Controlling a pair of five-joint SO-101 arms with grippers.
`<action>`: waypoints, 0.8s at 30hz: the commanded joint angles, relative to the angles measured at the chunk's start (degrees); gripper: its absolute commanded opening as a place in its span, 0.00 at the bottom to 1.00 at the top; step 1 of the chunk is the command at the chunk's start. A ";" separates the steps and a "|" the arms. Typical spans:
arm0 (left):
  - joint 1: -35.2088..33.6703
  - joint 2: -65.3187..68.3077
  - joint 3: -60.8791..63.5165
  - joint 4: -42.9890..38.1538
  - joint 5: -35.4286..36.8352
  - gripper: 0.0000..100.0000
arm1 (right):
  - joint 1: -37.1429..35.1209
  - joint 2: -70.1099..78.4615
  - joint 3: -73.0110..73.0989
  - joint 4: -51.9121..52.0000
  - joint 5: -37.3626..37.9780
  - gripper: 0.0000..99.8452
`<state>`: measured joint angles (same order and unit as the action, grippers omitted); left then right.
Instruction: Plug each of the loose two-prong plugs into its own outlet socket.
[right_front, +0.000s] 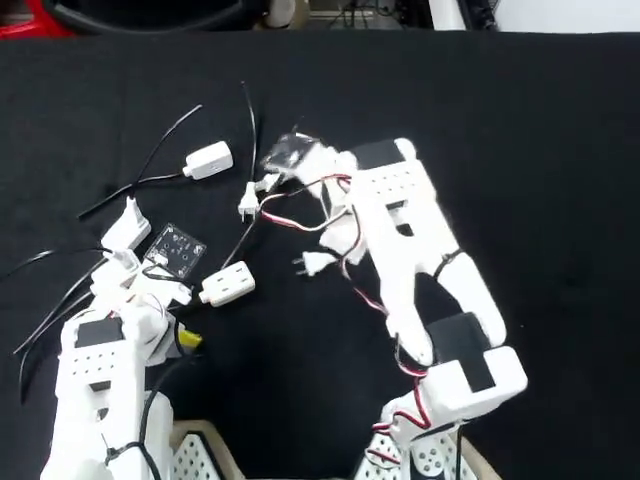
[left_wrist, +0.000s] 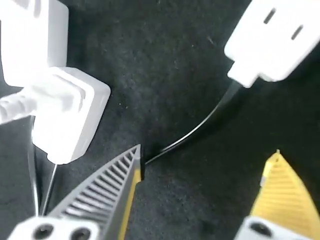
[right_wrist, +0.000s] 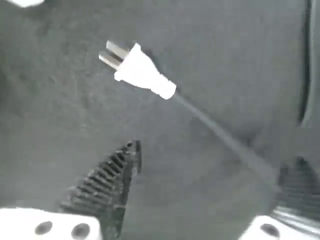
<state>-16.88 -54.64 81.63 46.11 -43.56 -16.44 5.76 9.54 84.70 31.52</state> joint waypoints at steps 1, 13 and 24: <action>0.57 -0.79 -0.04 -0.79 -0.53 0.37 | 0.88 -2.51 -0.40 1.41 -15.82 0.17; 0.48 -0.79 0.04 -0.79 -0.53 0.37 | -10.55 5.32 2.07 -0.88 -50.20 0.12; 0.48 -0.79 0.04 -0.79 -0.53 0.37 | -8.70 6.20 -4.35 1.67 -45.19 0.02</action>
<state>-16.88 -54.64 81.63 46.11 -43.56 -26.20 12.26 10.77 84.26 -13.67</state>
